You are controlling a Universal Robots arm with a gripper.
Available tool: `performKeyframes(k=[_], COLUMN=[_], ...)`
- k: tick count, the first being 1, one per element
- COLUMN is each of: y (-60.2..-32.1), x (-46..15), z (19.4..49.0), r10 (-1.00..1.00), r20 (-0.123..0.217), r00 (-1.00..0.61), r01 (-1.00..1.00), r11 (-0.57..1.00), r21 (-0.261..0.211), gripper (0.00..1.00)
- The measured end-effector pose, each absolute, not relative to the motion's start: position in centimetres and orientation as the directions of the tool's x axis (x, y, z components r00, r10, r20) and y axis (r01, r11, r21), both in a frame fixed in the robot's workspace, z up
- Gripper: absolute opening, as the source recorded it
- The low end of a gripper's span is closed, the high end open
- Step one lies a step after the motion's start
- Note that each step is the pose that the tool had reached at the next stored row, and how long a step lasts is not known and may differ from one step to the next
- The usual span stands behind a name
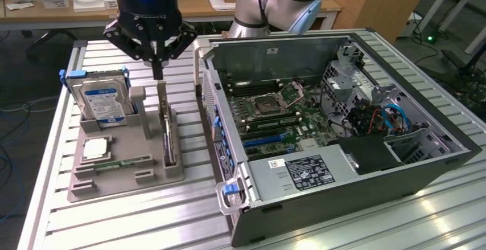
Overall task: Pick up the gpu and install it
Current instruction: 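Reach for the gpu, then pick up the gpu and move the gpu toward the slot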
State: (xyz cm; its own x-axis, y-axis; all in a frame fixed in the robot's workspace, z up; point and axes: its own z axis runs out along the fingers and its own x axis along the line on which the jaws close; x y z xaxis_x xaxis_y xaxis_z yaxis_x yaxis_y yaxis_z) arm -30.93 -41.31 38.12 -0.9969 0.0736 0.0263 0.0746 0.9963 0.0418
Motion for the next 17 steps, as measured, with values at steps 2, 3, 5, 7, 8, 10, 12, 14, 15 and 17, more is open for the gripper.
performKeyframes(k=[2,3,5,7,8,10,12,14,15,17], y=[-41.34,-41.37,-41.39,-41.39,-41.39,-41.38,-41.39,-41.39,-41.39,-41.39], x=[-31.22,-31.37,-31.53,-31.53,-31.53,-31.54,-31.53,-31.53,-31.53,-31.53], z=[38.11,38.1,38.09,38.1,38.1,38.1,38.1,38.1,38.1,38.1], r10=[0.074,0.074,0.074,0.073,0.074,0.074,0.074,0.074,0.074,0.074], r20=[0.026,0.026,0.026,0.026,0.026,0.026,0.026,0.026,0.026,0.026], r00=[-0.997,-0.997,-0.997,-0.997,-0.997,-0.997,-0.997,-0.997,-0.997,-0.997], r01=[0.075,0.075,0.075,0.075,0.075,0.075,0.075,0.075,0.075,0.075], r11=[0.996,0.996,0.996,0.996,0.996,0.996,0.996,0.996,0.996,0.996], r21=[0.042,0.042,0.042,0.042,0.042,0.042,0.042,0.042,0.042,0.042], gripper=[0.1,0.1,0.1,0.1,0.1,0.1,0.1,0.1,0.1,0.1])
